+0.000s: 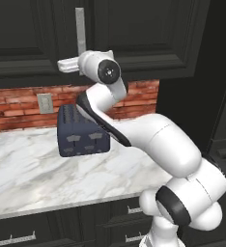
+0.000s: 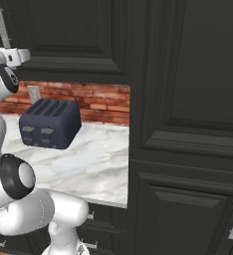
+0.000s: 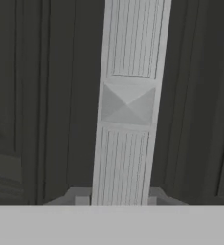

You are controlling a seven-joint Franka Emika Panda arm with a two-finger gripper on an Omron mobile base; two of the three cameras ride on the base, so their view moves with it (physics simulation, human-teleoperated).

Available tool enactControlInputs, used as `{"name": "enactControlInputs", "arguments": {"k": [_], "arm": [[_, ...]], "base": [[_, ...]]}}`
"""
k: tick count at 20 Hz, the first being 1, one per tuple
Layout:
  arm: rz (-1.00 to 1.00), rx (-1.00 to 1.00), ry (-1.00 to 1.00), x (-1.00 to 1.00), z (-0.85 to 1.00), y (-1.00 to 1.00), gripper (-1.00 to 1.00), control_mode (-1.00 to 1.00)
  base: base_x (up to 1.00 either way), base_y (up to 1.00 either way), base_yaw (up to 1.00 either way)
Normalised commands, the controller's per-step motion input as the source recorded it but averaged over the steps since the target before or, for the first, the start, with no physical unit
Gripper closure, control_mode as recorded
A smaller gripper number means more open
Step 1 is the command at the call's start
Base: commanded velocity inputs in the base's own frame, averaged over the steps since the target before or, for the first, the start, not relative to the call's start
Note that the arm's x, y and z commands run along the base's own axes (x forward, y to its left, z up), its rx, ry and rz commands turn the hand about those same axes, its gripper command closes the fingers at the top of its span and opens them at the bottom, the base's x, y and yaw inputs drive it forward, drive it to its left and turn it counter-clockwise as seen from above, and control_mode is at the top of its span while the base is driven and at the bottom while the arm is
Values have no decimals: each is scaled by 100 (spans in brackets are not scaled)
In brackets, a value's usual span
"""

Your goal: The dining table condiment station is running low on ketchup. Refill the condiment station by opening the cabinet and taking the ketchup from the cabinet and placing it on the dining table.

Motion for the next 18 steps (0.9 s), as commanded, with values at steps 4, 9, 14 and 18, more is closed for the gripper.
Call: {"name": "enactControlInputs", "arguments": {"k": [4,9,14,18], "arm": [[0,0,0,-100,6,0,100,-100],[-2,0,1,-100,16,0,100,-100],[-9,0,17,-99,26,0,100,-100],[-12,-1,21,-84,24,0,100,-100]], "base": [[0,0,0],[0,0,0],[0,0,0],[0,0,0]]}}
